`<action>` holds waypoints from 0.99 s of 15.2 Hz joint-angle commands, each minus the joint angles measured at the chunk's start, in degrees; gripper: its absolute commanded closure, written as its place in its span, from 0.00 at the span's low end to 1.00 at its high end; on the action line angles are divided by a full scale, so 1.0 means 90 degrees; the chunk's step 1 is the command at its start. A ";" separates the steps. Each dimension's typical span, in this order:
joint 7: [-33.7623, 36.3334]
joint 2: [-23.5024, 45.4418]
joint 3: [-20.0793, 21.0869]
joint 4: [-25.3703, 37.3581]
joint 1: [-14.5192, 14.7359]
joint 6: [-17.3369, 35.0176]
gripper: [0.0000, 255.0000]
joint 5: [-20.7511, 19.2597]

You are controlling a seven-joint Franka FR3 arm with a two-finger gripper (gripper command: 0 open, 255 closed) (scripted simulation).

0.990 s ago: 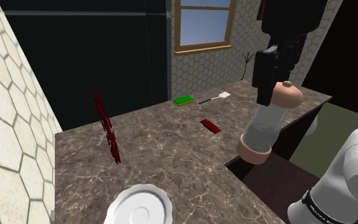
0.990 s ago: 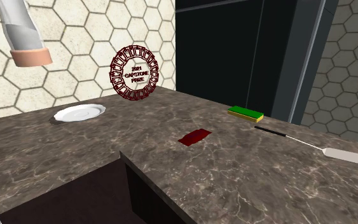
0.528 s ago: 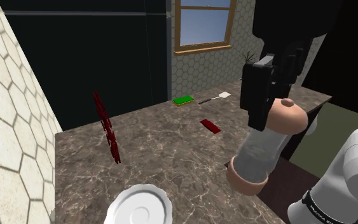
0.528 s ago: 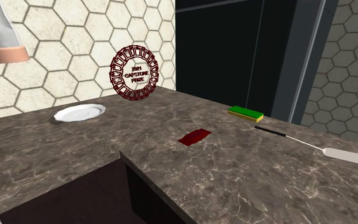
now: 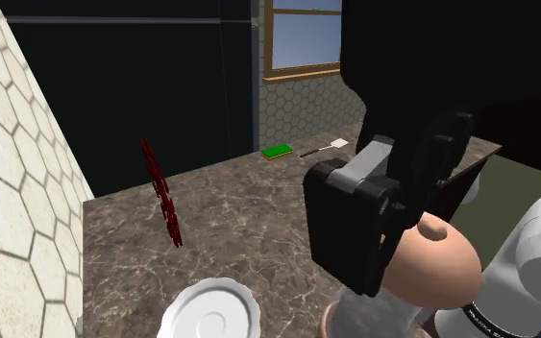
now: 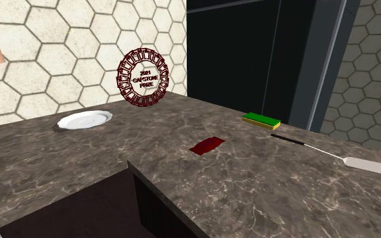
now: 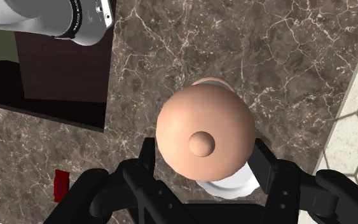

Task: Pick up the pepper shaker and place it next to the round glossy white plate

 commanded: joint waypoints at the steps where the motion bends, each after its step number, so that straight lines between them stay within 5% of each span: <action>1: 0.0590 0.0526 0.0710 0.0459 -0.0215 0.0076 1.00 -0.0135; 15: 0.0280 0.0003 0.0571 -0.1083 0.0037 0.1210 1.00 0.0192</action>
